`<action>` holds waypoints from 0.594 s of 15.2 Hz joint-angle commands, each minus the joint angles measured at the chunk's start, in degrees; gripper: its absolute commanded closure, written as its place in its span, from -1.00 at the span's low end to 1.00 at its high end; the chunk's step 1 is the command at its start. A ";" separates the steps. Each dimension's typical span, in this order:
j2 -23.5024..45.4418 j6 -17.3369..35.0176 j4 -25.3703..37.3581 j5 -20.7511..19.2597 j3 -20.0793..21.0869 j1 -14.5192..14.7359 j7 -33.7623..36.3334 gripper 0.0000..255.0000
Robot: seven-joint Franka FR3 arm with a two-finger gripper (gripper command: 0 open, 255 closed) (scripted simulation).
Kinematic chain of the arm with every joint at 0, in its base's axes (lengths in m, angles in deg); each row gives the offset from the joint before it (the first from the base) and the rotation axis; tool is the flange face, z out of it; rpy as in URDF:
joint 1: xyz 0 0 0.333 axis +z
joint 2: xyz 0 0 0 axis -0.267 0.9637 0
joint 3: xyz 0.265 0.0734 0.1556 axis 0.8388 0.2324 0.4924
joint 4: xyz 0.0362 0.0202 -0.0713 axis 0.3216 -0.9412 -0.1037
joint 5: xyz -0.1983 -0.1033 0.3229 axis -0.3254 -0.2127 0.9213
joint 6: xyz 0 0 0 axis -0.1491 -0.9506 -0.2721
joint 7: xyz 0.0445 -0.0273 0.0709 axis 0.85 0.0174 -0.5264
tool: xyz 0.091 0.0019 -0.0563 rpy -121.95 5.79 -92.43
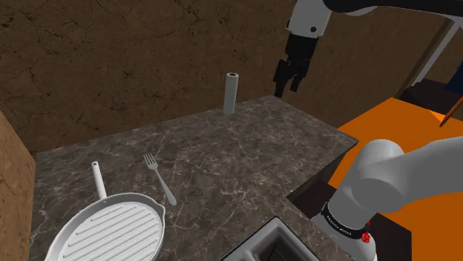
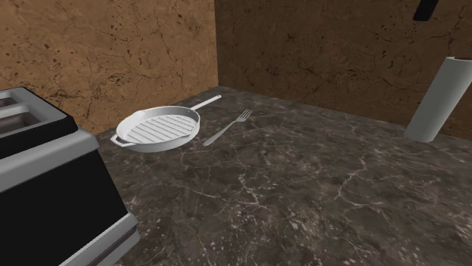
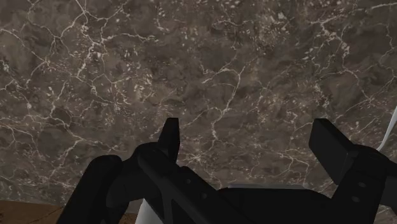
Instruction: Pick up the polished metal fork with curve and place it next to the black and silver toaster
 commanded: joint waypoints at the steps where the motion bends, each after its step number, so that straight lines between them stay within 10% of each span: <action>1: 0.00 0.00 0.00 0.00 0.00 0.00 0.00 -1.00; 9: 8.41 11.94 -2.45 4.31 7.81 1.85 9.06 -1.00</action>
